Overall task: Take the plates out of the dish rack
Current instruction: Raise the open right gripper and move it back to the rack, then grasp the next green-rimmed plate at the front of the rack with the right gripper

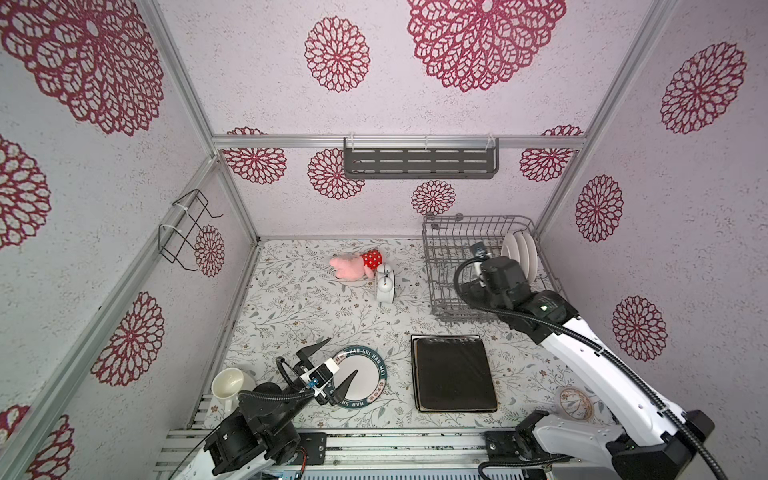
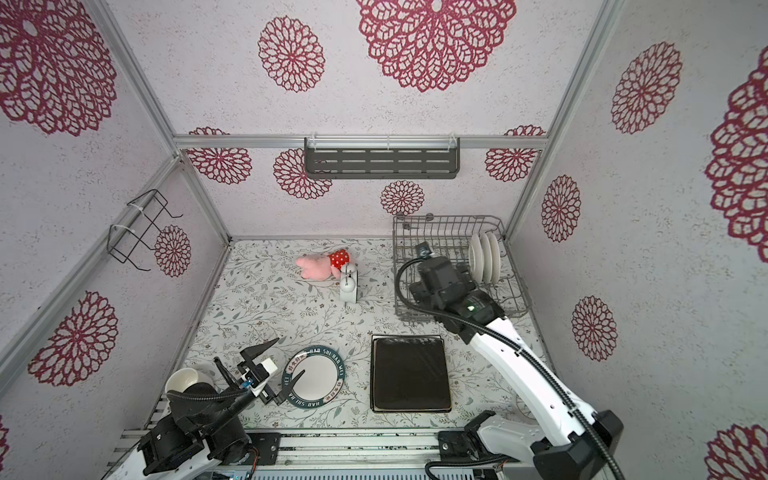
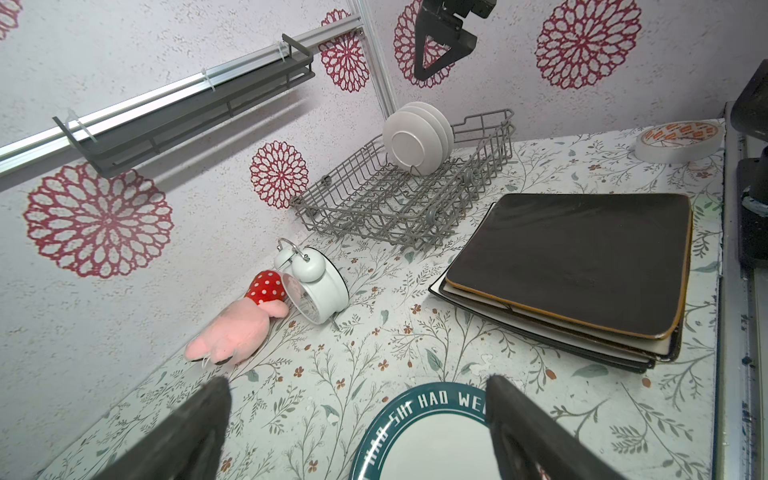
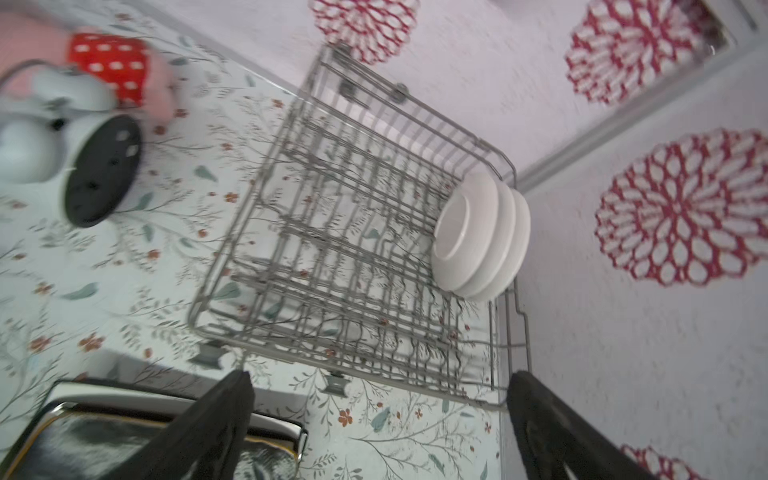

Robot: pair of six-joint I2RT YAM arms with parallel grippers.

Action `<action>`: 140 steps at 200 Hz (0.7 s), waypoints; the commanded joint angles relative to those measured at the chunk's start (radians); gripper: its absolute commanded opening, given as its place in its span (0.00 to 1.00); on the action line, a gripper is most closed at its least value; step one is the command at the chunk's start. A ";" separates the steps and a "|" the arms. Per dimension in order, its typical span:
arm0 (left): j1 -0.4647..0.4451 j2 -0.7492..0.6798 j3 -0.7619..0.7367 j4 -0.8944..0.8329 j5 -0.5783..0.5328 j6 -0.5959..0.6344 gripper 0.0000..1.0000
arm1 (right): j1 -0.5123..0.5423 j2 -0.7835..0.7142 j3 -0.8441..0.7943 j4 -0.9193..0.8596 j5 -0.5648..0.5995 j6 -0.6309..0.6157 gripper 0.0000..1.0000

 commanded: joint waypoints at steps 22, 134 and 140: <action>-0.002 -0.009 -0.014 0.008 -0.013 0.011 0.97 | -0.367 0.122 0.087 0.070 -0.361 0.133 0.99; 0.010 0.025 -0.013 0.003 -0.013 0.009 0.97 | -0.588 0.448 0.412 0.038 -0.401 0.289 0.99; 0.010 0.027 -0.013 0.003 -0.011 0.009 0.97 | -0.593 0.445 0.398 0.064 -0.430 0.279 0.99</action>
